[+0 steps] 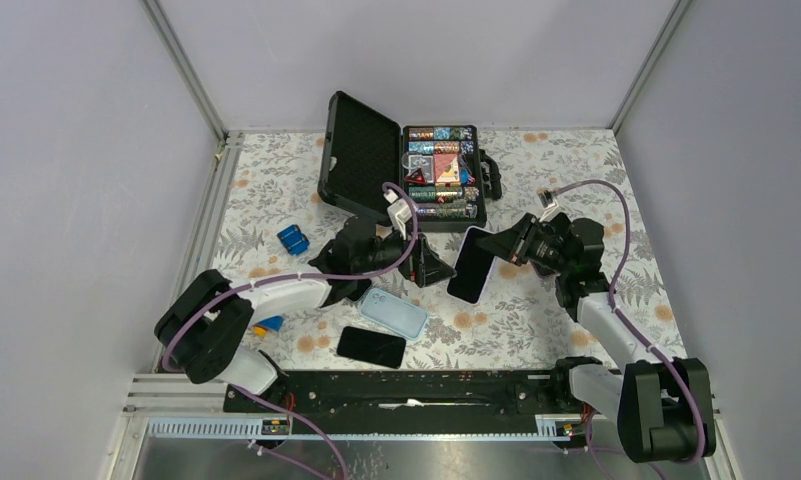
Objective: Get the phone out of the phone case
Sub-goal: Pick up the phone at the center of the board, then remove the phone case from the phone.
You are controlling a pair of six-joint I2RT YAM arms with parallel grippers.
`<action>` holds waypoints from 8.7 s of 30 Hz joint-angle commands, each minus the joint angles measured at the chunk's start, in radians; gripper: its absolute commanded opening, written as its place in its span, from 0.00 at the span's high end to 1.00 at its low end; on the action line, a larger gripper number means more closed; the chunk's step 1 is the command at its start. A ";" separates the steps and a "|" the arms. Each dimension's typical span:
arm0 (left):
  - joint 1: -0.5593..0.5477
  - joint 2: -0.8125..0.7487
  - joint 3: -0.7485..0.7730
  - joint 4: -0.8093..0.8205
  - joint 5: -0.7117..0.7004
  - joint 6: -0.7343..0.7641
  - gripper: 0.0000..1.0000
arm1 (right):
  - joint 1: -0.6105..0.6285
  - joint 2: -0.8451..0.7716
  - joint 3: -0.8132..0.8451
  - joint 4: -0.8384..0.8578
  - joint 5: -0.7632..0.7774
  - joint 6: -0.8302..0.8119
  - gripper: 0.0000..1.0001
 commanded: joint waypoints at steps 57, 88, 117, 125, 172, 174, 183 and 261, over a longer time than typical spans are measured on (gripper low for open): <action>0.106 -0.264 0.062 0.374 -0.338 -0.626 1.00 | 0.181 -0.184 -0.065 0.659 0.358 0.416 0.30; 0.106 -0.275 0.025 0.514 -0.352 -0.843 1.00 | 0.291 0.001 0.148 0.742 0.275 0.502 0.61; 0.056 -0.278 0.146 0.856 -0.106 -0.847 1.00 | 0.310 0.168 0.213 0.946 0.283 0.936 1.00; 0.031 -0.288 0.176 0.864 -0.073 -0.806 1.00 | 0.318 0.210 0.216 0.933 0.269 1.033 1.00; 0.030 -0.335 0.143 0.459 -0.324 -0.670 1.00 | 0.534 -0.114 0.154 0.659 0.382 -0.053 0.54; 0.030 -0.340 0.143 0.481 -0.311 -0.688 1.00 | 0.533 -0.112 0.156 0.624 0.373 -0.090 0.64; 0.031 -0.371 0.169 0.376 -0.263 -0.789 1.00 | 0.534 -0.141 0.176 0.321 0.297 -0.489 0.89; 0.370 -0.380 0.166 0.509 0.171 -0.944 1.00 | 0.480 -0.067 0.452 0.144 0.241 -0.003 0.50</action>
